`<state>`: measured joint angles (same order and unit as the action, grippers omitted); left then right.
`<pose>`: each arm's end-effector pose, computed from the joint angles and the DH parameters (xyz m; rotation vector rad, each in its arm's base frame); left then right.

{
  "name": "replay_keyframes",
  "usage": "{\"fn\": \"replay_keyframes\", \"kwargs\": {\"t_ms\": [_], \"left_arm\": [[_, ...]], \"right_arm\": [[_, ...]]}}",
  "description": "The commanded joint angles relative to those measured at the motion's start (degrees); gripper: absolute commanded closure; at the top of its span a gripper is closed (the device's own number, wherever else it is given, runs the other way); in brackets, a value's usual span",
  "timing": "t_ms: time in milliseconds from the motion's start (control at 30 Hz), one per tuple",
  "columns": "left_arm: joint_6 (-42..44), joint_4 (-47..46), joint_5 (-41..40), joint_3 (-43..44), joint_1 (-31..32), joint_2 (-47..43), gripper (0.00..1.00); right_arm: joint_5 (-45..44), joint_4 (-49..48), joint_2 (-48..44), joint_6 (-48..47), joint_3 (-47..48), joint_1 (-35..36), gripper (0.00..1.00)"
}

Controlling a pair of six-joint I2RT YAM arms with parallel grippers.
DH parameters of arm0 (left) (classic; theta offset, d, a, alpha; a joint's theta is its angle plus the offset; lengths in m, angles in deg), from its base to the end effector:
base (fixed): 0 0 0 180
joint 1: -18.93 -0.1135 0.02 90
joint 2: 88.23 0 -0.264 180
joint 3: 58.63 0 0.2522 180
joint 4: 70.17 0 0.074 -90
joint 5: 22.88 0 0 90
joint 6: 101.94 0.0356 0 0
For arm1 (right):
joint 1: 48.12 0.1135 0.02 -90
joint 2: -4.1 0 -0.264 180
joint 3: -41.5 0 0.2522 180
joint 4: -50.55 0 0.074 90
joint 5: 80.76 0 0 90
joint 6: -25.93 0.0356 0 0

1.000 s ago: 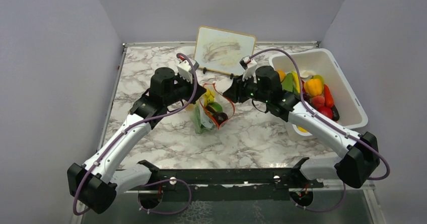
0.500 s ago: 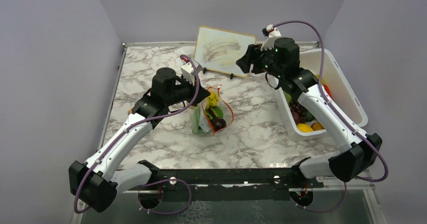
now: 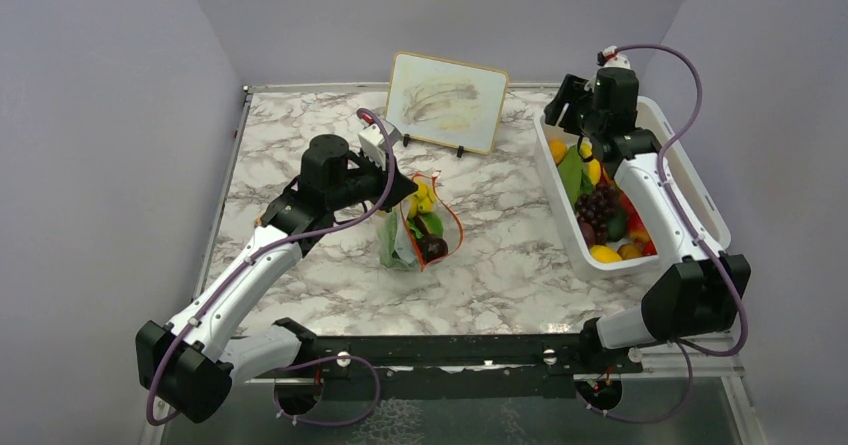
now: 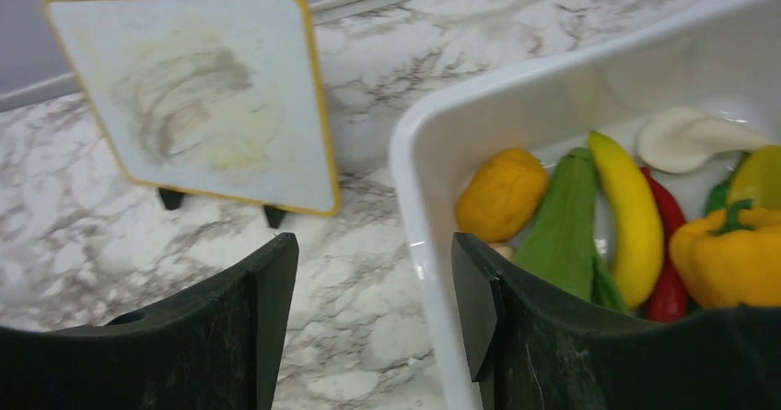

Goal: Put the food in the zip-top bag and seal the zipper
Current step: Pick up the fake fruit from the bin.

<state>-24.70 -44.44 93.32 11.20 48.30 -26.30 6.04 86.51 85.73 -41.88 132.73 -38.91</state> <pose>0.2071 -0.1346 0.3487 0.6024 1.8618 -0.9243 0.3245 0.0506 0.3681 0.2660 2.0248 0.2879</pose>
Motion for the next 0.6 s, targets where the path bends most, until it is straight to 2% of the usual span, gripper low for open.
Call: {"fn": "replay_keyframes", "kwargs": {"t_ms": [0, 200, 400, 567], "left_arm": [[-0.34, -1.87, 1.06, -0.26, 0.1, -1.6, 1.0], [-1.56, -3.11, 2.09, -1.59, 0.1, -1.4, 1.0], [-1.22, -3.25, 1.37, -1.89, 0.1, -1.75, 1.0], [-2.41, -4.35, 1.96, -2.8, 0.11, -1.63, 1.0]], "right_arm": [[-4.96, -2.2, 3.6, -5.37, -1.87, -4.41, 0.38], [-2.82, -4.42, 8.88, -7.41, -3.84, -8.88, 0.35], [-0.35, -12.55, 11.62, -11.81, -7.93, -9.77, 0.37], [2.32, -12.74, 17.07, -11.59, -6.6, -9.89, 0.35]]}}
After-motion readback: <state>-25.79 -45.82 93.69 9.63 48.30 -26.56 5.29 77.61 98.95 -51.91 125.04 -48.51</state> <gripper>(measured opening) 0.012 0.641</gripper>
